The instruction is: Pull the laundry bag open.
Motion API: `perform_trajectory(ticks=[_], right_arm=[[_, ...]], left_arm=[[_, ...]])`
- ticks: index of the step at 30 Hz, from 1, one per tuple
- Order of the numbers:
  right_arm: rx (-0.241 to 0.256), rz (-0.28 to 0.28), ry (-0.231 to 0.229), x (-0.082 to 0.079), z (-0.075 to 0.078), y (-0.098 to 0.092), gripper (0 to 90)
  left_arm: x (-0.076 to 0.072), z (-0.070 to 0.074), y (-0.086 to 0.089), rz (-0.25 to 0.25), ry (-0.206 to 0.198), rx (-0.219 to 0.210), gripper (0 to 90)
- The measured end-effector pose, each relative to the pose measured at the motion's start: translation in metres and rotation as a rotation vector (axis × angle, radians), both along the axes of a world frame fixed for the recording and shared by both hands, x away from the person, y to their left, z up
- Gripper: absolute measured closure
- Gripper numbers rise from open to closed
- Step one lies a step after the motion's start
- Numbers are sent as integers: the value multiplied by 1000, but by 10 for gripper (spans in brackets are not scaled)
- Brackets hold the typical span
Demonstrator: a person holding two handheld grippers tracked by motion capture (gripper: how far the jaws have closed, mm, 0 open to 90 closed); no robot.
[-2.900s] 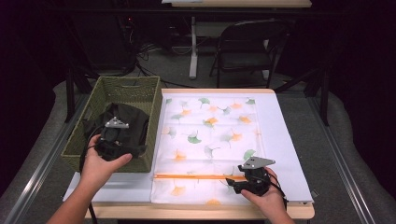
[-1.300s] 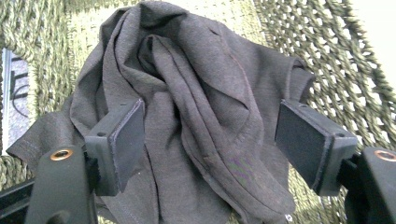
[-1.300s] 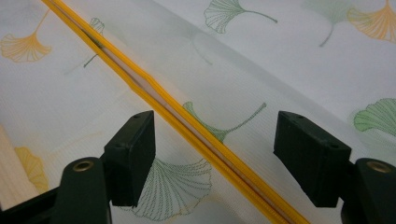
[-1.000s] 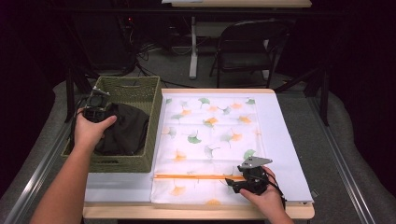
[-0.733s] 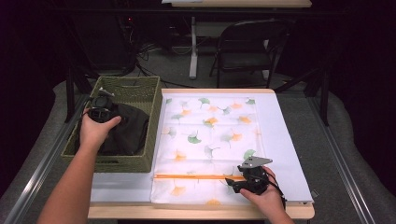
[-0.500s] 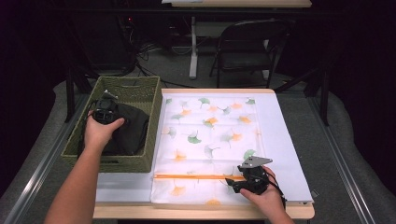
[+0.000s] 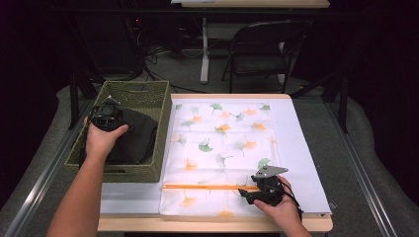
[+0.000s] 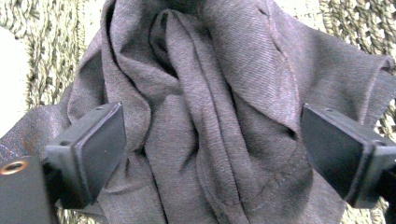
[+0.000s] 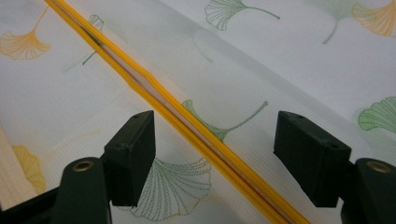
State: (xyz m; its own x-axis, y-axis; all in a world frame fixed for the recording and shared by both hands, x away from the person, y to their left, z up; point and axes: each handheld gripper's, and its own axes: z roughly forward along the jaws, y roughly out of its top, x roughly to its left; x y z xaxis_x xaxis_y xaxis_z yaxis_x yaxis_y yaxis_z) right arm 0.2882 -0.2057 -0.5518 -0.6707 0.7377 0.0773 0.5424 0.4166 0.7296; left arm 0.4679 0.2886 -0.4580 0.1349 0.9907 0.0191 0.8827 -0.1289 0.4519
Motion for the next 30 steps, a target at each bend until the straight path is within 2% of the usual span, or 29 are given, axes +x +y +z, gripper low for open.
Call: perform_trajectory(ticks=[10, 13, 15, 16, 17, 18, 22, 28, 30], right_arm=[[1, -1, 1, 0, 0, 0, 291], [3, 1, 2, 0, 0, 0, 291], [5, 2, 3, 0, -1, 0, 291], [5, 2, 3, 0, -1, 0, 291], [9, 2, 2, 0, -1, 0, 291], [10, 0, 2, 0, -1, 0, 291], [7, 1, 6, 0, -2, 0, 291], [5, 2, 10, 0, -2, 2, 291], [5, 2, 11, 0, -2, 2, 291]], left_arm=[[7, -8, 12, -11, 19, -71, 1], [8, -10, 13, -13, 18, -78, 1], [9, -15, 16, -8, 16, -107, 1], [9, -15, 16, -8, 16, -107, 1], [9, -21, 20, 4, 22, -152, 1], [10, -24, 21, 10, 28, -161, 0], [11, -28, 21, -6, 12, -156, 0], [13, -34, 18, -12, 32, -160, 3], [12, -37, 18, -6, 32, -175, 20]])
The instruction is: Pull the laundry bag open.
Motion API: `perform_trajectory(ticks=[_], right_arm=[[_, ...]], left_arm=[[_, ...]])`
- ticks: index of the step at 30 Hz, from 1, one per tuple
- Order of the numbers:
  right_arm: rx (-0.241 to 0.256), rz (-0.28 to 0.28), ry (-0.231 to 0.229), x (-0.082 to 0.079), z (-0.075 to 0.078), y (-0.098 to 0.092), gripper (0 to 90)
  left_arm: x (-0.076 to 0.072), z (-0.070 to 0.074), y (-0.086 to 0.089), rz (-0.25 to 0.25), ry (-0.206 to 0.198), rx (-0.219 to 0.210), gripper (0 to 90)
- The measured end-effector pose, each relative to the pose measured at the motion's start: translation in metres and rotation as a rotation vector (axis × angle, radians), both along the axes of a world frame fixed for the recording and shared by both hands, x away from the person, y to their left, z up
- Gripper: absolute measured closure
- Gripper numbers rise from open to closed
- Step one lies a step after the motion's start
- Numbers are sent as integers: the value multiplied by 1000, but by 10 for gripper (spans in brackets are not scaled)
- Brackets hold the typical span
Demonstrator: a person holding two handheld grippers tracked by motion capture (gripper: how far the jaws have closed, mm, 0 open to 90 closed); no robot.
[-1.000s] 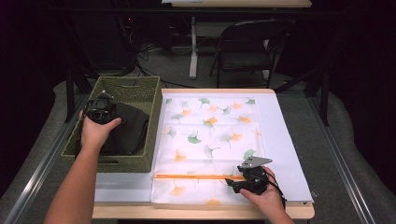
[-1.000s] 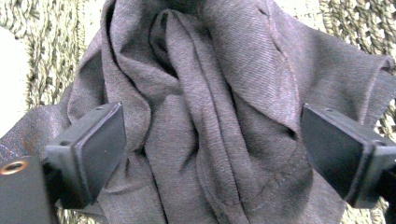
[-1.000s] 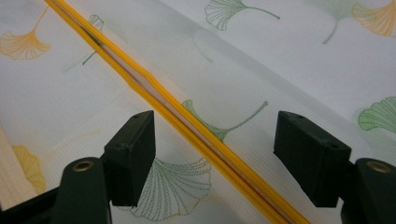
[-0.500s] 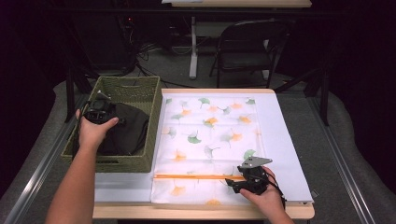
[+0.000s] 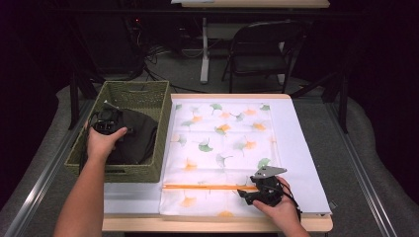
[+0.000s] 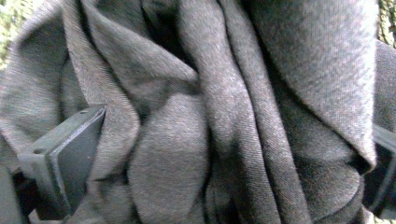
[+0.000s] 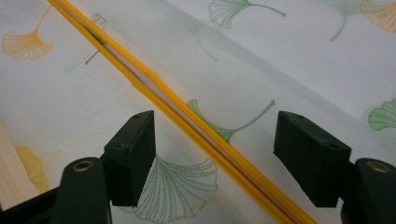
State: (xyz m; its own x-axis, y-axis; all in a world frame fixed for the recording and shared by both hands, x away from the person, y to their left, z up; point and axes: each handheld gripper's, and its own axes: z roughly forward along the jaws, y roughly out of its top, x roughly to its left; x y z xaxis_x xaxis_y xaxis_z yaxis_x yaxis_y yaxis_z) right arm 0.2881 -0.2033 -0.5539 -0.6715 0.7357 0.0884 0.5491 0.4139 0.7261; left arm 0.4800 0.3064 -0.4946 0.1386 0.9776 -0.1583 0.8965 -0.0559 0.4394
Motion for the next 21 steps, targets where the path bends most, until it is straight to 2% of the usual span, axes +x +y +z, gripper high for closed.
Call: perform_trajectory(ticks=[5, 10, 15, 18, 21], right_arm=[[0, 2, 0, 0, 0, 0, 291], [5, 4, 0, 0, 0, 1, 291], [6, 3, 0, 0, 0, 0, 291], [3, 5, 0, 1, 0, 0, 292], [1, 7, 1, 1, 0, 1, 292]], left_arm=[[1, -2, -2, -11, 11, 6, 26], [3, -9, -6, -15, 31, 41, 30], [5, -14, -3, -21, 58, 33, 3], [5, -15, -3, -25, 60, 32, 0], [6, -19, -5, -33, 77, 42, 0]])
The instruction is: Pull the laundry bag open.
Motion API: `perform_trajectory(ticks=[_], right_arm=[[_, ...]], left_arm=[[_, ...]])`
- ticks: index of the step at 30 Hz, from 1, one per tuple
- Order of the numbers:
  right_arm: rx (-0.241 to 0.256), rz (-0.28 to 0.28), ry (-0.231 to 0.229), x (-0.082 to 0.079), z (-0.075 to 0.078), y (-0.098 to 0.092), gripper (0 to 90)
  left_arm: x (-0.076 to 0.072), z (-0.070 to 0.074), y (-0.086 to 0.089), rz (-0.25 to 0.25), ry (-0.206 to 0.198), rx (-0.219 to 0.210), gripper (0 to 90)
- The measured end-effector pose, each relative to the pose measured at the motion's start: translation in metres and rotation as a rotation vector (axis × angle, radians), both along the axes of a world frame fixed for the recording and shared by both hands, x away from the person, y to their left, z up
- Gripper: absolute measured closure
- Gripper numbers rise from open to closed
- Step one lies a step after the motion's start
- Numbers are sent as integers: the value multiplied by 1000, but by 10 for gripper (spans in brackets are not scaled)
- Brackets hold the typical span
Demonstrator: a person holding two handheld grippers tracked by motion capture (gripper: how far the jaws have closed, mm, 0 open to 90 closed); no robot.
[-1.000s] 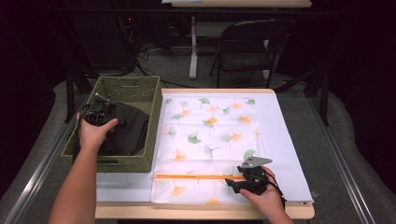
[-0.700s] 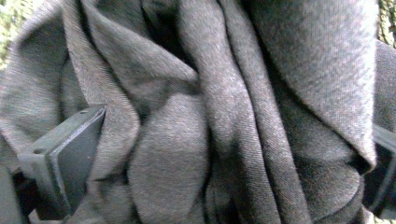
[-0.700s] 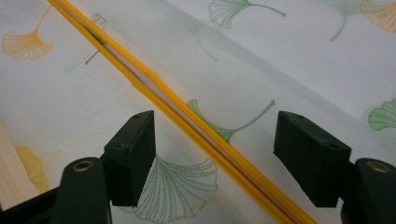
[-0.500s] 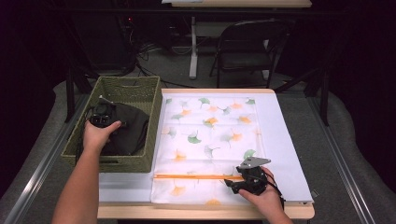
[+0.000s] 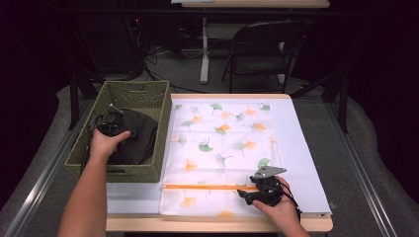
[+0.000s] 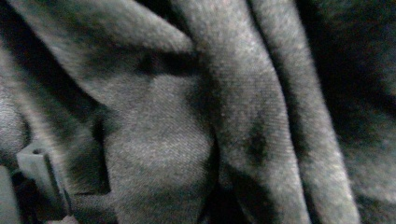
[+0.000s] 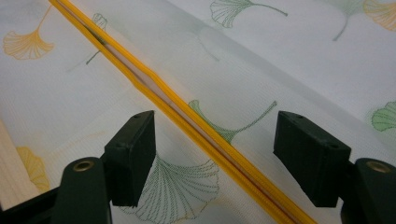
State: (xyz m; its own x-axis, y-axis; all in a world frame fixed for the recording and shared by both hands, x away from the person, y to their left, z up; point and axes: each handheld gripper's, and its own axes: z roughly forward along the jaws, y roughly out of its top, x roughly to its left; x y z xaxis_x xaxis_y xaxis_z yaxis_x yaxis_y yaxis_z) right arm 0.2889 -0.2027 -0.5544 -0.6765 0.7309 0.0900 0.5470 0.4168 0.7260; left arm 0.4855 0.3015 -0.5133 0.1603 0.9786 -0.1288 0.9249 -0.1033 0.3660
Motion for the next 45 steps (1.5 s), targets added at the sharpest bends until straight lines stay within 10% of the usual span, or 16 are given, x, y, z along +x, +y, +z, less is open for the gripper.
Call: perform_trajectory(ticks=[45], right_arm=[[-2, 0, -10, -2, 1, -1, 294]], left_arm=[[-4, 5, -2, -44, -12, 31, 451]])
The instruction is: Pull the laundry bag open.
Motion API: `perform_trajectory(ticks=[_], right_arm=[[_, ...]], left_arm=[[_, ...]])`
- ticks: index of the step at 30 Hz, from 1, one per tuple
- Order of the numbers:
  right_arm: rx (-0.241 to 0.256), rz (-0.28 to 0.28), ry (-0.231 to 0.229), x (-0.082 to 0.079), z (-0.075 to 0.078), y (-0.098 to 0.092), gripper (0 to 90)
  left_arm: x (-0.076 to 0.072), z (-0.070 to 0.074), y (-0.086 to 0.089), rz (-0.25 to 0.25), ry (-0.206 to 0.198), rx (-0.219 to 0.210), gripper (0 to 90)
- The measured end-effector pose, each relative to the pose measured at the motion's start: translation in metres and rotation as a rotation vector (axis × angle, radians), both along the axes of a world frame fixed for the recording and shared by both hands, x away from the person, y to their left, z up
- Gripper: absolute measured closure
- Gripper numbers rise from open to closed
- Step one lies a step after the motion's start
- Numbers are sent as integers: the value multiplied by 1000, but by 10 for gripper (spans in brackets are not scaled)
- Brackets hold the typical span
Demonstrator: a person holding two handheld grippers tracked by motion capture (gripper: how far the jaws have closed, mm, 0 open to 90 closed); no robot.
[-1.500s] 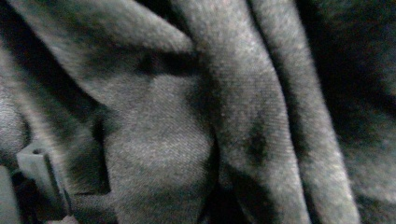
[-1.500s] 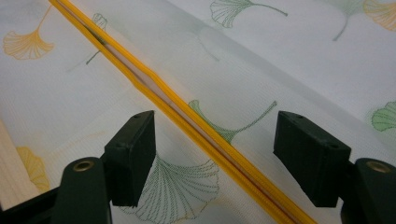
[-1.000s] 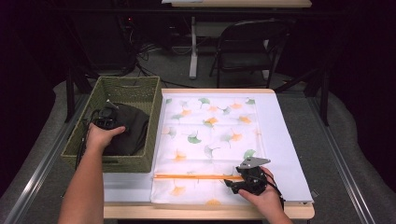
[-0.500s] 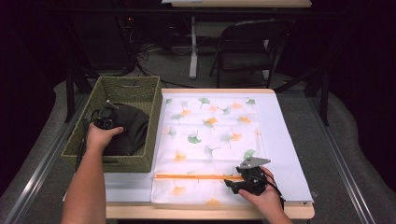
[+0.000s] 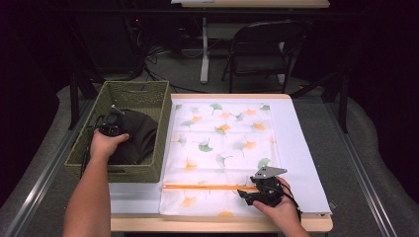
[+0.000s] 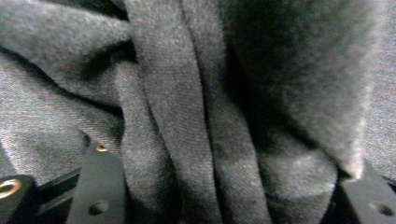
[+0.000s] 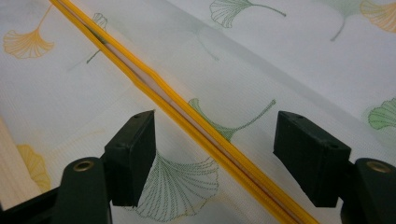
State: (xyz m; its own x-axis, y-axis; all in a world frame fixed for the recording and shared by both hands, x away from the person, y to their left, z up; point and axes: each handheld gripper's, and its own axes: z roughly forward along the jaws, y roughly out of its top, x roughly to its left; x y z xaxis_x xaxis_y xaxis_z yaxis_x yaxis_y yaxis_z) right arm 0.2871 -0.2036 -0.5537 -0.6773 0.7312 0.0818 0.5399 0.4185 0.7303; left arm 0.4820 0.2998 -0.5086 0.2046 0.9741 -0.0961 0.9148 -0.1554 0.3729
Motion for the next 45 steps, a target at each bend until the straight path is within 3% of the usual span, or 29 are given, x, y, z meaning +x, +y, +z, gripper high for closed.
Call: perform_trajectory(ticks=[8, 16, 19, 27, 33, 38, 45], right_arm=[[14, -15, 10, 1, 0, -1, 282], [42, -29, -14, 3, 11, -6, 34], [21, -29, 2, 4, 10, -7, 96], [-42, 58, -79, 1, 8, 2, 324], [-41, 53, -91, 1, 9, 3, 383], [-39, 42, -132, -1, 10, 2, 414], [-32, 47, -79, -2, 8, 3, 487]], left_arm=[[-2, 8, -2, 2, -9, 12, 523], [-8, 22, -4, -5, -38, 24, 535], [-11, 30, -3, -7, -51, 22, 535], [-17, 43, 3, -2, -61, -8, 537], [-21, 58, 2, -20, -86, 3, 537], [-23, 68, -1, -35, -96, 9, 536], [-25, 80, -4, -42, -106, 10, 536]])
